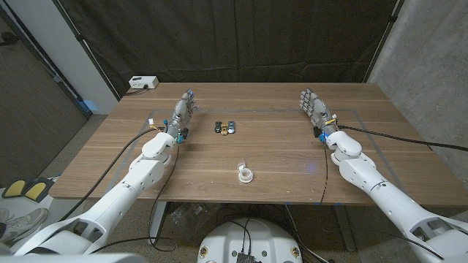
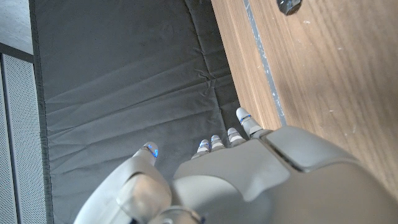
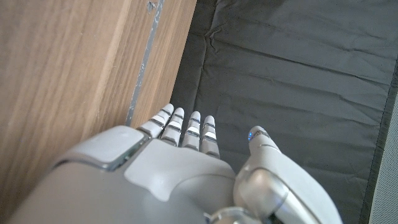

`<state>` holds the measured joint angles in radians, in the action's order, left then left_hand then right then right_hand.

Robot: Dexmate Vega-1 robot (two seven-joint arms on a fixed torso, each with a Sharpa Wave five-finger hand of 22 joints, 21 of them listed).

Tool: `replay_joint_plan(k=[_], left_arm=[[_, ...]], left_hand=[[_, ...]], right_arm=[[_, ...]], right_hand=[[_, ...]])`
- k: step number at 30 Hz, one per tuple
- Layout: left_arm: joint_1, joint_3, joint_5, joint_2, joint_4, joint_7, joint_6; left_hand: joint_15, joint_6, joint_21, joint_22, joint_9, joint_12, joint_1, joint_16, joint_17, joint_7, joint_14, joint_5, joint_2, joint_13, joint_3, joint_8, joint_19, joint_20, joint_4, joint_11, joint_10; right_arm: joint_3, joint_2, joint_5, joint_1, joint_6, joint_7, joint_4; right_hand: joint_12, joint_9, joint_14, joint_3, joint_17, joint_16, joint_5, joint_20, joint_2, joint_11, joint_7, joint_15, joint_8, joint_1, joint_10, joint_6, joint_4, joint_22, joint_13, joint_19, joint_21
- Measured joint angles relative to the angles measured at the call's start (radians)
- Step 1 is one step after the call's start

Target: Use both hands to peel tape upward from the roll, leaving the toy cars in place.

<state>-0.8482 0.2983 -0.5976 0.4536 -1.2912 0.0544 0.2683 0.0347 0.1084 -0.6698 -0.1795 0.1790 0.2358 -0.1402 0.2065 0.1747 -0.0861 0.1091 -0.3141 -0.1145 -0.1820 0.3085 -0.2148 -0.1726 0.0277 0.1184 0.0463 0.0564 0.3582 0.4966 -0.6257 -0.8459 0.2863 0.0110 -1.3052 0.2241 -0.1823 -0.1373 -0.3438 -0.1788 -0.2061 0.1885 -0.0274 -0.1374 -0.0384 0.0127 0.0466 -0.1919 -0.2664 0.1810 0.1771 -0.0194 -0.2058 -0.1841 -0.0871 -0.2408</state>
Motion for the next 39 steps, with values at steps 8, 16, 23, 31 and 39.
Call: replay_joint_plan(k=[8, 16, 23, 31, 39], left_arm=[[-0.015, -0.110, 0.124, -0.093, 0.004, 0.064, -0.037], [-0.027, -0.194, 0.232, -0.166, -0.008, 0.122, -0.079], [-0.035, -0.245, 0.293, -0.212, -0.021, 0.161, -0.104], [-0.043, -0.286, 0.342, -0.250, -0.038, 0.203, -0.125], [-0.050, -0.308, 0.368, -0.270, -0.049, 0.222, -0.133]], left_hand=[[0.001, 0.026, 0.012, 0.000, 0.001, -0.015, -0.012, -0.011, 0.005, -0.060, -0.016, 0.022, 0.008, -0.007, -0.001, 0.023, 0.001, -0.057, 0.001, -0.006, -0.003], [-0.007, 0.022, 0.016, -0.005, 0.000, -0.023, -0.015, -0.011, 0.005, -0.056, -0.008, 0.026, 0.011, -0.007, -0.005, 0.023, 0.001, -0.096, 0.005, -0.014, -0.002], [-0.044, 0.014, 0.016, -0.005, 0.000, -0.023, -0.015, -0.011, 0.005, -0.057, -0.025, 0.030, 0.012, -0.007, -0.009, 0.023, 0.001, -0.125, 0.009, -0.020, -0.008], [-0.060, 0.015, 0.016, -0.005, 0.000, -0.023, -0.008, -0.006, 0.005, -0.057, -0.041, 0.033, 0.018, -0.007, -0.009, 0.023, 0.000, -0.138, 0.009, -0.029, -0.017], [-0.069, 0.015, 0.023, -0.005, 0.000, -0.021, -0.008, -0.006, 0.010, -0.057, -0.050, 0.033, 0.018, -0.007, -0.009, 0.023, 0.001, -0.139, 0.009, -0.034, -0.022]], right_arm=[[-0.028, -0.017, 0.047, -0.017, -0.020, -0.015, -0.021], [-0.040, 0.004, 0.124, -0.048, -0.066, -0.052, -0.095], [-0.039, 0.049, 0.208, -0.081, -0.119, -0.101, -0.194], [-0.034, 0.096, 0.306, -0.126, -0.163, -0.163, -0.308], [-0.029, 0.150, 0.432, -0.186, -0.224, -0.247, -0.449]], right_hand=[[-0.010, -0.002, 0.017, -0.014, -0.002, 0.014, 0.004, -0.030, 0.001, 0.014, -0.025, -0.003, 0.003, -0.009, -0.034, -0.026, 0.014, -0.006, -0.005, 0.009, 0.000], [-0.009, -0.002, 0.010, -0.018, -0.005, 0.014, 0.004, -0.035, 0.001, 0.007, -0.035, 0.004, 0.003, -0.009, -0.023, -0.016, 0.018, -0.006, -0.005, 0.015, 0.000], [0.003, -0.002, -0.018, -0.022, -0.005, 0.009, 0.008, -0.041, -0.002, 0.006, -0.033, -0.006, -0.005, -0.013, 0.013, 0.021, 0.022, -0.006, -0.005, 0.009, 0.000], [0.018, -0.002, -0.055, -0.029, -0.004, 0.002, 0.012, -0.039, -0.002, 0.012, -0.035, -0.015, -0.019, -0.013, 0.059, 0.061, 0.029, -0.010, -0.005, -0.007, -0.010], [0.034, -0.002, -0.089, -0.040, -0.003, 0.002, 0.015, -0.043, -0.003, 0.021, -0.039, -0.030, -0.027, -0.021, 0.104, 0.107, 0.040, -0.011, -0.005, -0.025, -0.012]])
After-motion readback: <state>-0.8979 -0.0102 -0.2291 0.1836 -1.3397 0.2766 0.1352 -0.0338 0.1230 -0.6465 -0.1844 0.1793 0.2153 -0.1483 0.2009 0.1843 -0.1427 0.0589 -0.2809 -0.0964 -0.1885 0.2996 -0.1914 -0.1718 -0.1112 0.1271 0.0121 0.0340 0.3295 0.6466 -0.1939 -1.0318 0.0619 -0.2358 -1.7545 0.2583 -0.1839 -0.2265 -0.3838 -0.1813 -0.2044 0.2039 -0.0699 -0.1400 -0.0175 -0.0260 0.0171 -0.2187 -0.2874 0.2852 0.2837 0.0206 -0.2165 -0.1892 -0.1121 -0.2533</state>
